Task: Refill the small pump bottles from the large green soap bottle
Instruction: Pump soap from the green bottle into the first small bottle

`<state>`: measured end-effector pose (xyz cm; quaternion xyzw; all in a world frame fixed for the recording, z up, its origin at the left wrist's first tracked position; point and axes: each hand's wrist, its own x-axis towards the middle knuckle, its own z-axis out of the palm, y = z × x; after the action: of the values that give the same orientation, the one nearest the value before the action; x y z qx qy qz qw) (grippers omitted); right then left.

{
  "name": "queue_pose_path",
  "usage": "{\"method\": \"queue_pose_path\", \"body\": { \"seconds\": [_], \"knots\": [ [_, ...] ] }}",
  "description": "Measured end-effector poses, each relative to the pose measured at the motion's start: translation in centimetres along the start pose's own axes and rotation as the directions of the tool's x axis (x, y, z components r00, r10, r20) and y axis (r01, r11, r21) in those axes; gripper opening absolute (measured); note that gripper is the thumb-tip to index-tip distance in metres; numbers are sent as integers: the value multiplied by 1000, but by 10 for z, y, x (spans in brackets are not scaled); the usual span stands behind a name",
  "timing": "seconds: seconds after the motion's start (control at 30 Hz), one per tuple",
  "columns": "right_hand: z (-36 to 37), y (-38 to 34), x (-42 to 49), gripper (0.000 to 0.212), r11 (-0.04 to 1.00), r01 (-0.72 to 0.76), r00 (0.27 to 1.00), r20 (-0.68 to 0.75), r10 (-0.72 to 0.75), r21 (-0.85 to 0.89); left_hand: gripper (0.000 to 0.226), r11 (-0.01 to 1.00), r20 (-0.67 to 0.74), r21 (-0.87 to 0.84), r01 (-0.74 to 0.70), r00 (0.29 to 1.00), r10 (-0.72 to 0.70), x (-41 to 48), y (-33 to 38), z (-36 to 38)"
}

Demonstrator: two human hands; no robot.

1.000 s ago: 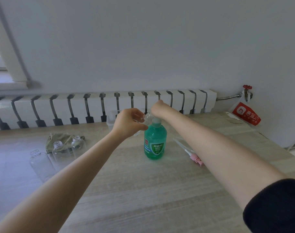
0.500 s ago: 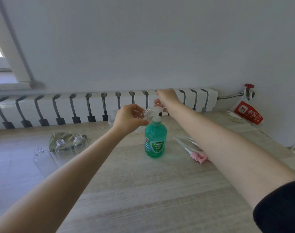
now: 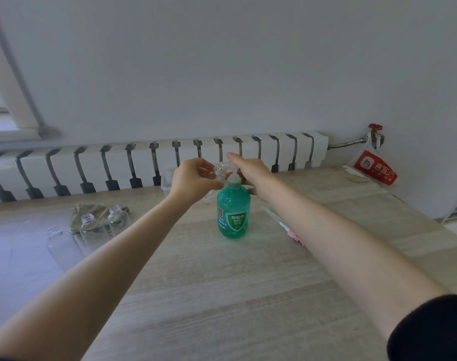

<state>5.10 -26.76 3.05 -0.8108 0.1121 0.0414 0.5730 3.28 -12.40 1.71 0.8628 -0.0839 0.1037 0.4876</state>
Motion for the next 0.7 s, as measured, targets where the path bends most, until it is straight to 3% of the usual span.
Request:
{"method": "queue_pose_path", "body": {
  "seconds": [0.17,0.5,0.7],
  "knots": [
    [-3,3,2,83,1000,-8,998,-66,8,0,39,1000,2,11,0,1000,0,-1,-3,1],
    [0,9,3,53,997,61,996,-65,-57,53,37,1000,17,12,0,1000,0,-3,-4,2],
    [0,6,2,58,998,37,998,-52,-34,52,36,1000,22,9,2,1000,-3,-4,-3,1]
  ]
}}
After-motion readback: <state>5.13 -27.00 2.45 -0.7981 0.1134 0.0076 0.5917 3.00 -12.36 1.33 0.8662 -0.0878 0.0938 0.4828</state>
